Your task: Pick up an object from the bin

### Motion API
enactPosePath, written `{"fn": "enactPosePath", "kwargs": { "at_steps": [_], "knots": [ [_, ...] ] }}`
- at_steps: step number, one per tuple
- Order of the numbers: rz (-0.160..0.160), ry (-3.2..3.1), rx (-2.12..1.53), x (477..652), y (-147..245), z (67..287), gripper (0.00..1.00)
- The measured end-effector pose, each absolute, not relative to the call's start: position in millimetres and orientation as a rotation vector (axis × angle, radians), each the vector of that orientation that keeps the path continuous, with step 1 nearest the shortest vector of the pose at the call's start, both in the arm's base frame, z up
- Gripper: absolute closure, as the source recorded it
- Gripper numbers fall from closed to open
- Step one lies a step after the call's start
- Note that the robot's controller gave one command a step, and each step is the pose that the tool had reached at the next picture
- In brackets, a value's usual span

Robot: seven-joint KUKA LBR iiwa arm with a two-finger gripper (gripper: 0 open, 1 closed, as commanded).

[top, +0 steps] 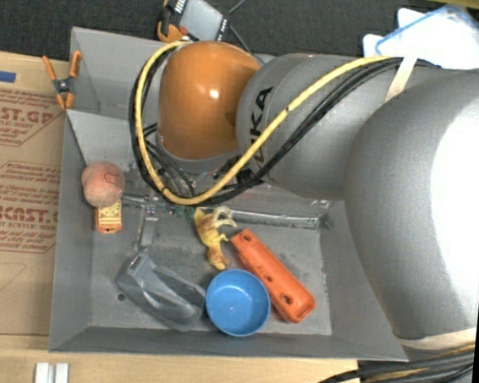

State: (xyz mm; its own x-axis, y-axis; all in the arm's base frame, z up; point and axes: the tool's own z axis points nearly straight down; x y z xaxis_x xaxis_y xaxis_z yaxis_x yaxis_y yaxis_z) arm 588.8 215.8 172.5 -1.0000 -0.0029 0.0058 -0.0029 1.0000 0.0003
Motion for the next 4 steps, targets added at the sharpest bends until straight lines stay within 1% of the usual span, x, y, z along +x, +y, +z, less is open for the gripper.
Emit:
{"fn": "enactPosePath", "kwargs": {
  "at_steps": [1, 2, 3, 4],
  "knots": [
    [-0.003, -3.143, 0.001, 590.7, 215, 178, 0.00],
    [-0.024, -3.146, -0.037, 514.6, 186, 73, 0.00],
    [-0.010, -3.154, 0.146, 505.2, 175, 138, 0.00],
    [-0.024, -3.152, 0.013, 481.8, 166, 99, 0.00]
  ]
}}
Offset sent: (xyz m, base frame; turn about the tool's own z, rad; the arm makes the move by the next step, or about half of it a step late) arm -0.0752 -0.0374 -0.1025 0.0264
